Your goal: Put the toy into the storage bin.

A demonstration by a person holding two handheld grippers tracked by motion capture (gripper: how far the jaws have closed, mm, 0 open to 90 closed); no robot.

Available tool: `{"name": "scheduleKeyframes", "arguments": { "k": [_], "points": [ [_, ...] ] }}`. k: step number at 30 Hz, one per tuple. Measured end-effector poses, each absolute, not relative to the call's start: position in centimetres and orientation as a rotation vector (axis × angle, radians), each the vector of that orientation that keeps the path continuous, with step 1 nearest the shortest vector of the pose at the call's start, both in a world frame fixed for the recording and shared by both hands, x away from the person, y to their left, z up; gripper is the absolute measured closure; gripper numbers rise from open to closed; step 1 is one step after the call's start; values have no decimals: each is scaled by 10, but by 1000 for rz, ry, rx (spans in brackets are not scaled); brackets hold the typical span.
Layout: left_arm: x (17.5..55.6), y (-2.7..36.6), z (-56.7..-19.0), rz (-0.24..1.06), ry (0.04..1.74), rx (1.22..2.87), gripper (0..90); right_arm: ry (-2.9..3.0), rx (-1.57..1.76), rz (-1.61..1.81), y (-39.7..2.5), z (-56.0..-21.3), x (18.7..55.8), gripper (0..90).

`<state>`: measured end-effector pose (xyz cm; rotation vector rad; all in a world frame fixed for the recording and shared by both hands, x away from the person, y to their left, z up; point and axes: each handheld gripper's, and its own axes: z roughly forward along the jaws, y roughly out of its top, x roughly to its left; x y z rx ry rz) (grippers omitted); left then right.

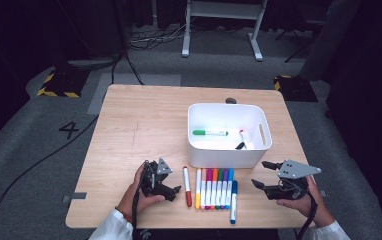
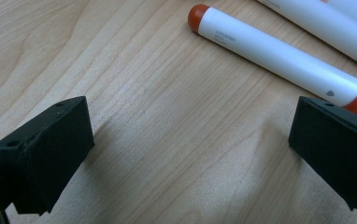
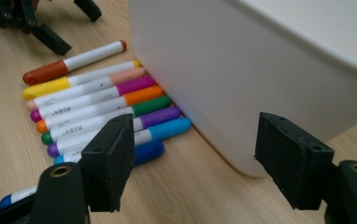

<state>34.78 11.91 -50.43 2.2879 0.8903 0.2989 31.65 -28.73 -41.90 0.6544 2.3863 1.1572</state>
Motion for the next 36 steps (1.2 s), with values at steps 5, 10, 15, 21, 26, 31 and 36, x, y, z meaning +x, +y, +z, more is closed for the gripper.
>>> {"name": "scheduleKeyframes", "arguments": {
  "k": [5, 10, 15, 21, 26, 31, 36],
  "points": [
    [348, 119, -504, 299, 890, 2288, 1, 2427, 704, 1156, -283, -445, 311, 293],
    [348, 119, -504, 299, 891, 2289, 1, 2469, 718, 1133, -272, -466, 308, 293],
    [348, 119, -504, 299, 890, 2288, 1, 2481, 734, 1166, -261, -473, 307, 292],
    [348, 119, -504, 299, 890, 2288, 1, 2476, 745, 1202, -248, -478, 306, 293],
    [348, 119, -504, 299, 890, 2288, 1, 2492, 741, 1167, -242, -484, 307, 295],
    [348, 119, -504, 299, 890, 2288, 1, 2498, 767, 1134, -244, -490, 311, 301],
    [348, 119, -504, 299, 890, 2288, 1, 2497, 792, 1092, -251, -495, 315, 331]
  ]
}}
